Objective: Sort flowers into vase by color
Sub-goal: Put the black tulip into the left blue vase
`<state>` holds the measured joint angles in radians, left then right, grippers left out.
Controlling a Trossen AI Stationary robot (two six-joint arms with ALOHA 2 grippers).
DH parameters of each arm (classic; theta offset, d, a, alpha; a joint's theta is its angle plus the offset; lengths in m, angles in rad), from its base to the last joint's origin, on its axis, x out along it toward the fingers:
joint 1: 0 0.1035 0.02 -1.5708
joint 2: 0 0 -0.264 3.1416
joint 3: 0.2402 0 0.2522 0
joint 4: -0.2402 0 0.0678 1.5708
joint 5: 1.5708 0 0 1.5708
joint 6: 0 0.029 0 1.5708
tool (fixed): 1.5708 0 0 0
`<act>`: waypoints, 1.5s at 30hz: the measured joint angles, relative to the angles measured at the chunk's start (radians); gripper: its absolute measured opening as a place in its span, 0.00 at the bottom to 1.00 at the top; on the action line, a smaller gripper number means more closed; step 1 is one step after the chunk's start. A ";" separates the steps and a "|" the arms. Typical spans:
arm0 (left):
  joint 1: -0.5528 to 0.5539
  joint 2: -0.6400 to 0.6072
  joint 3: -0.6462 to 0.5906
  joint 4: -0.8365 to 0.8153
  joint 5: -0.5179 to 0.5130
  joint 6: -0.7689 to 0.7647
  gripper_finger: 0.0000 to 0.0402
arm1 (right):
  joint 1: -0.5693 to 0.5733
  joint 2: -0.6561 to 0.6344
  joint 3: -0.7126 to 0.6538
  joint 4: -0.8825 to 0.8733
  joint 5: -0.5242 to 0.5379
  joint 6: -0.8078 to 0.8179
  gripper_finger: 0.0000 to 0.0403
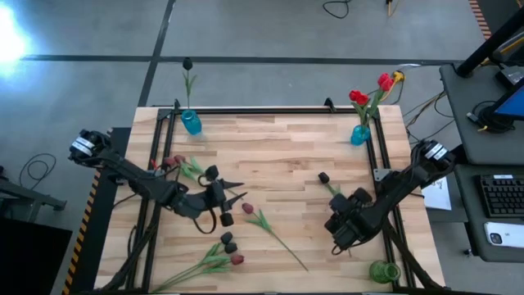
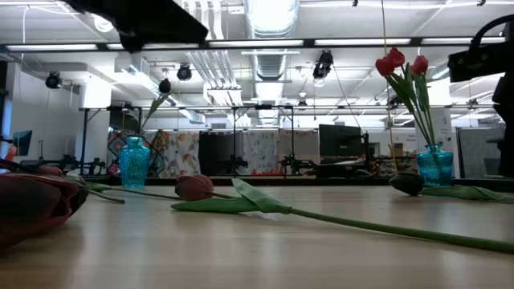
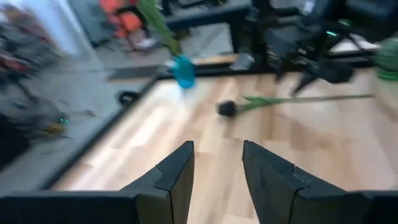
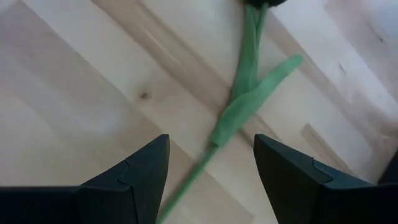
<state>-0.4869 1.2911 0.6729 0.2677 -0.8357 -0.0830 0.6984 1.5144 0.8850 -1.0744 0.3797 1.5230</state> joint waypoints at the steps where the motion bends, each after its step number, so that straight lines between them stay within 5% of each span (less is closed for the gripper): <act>1: 0.015 0.000 -0.008 0.002 0.048 -0.013 0.31 | -0.006 -0.007 -0.010 0.005 0.017 -0.001 0.56; 6: 0.087 0.022 -0.030 0.088 0.236 -0.032 0.31 | -0.122 -0.038 -0.081 0.132 0.118 -0.052 0.56; 13: 0.112 0.082 -0.032 0.110 0.252 -0.031 0.31 | -0.318 -0.047 -0.161 0.218 0.132 -0.128 0.54; 21: 0.119 0.085 -0.022 0.127 0.273 0.003 0.31 | -0.402 -0.043 -0.212 0.369 0.090 -0.237 0.37; 26: 0.124 0.021 -0.134 0.227 0.289 -0.005 0.29 | -0.423 -0.045 -0.208 0.393 0.088 -0.287 0.22; 31: 0.141 -0.071 -0.260 0.336 0.301 -0.053 0.26 | -0.433 -0.035 -0.089 0.443 0.128 -0.465 0.04; 45: 0.143 -0.184 -0.289 0.227 0.299 -0.072 0.25 | -0.562 0.299 0.389 0.606 0.121 -0.785 0.03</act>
<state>-0.3435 1.1068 0.3840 0.4951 -0.5365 -0.1548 0.1364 1.8134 1.2739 -0.4688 0.5003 0.7375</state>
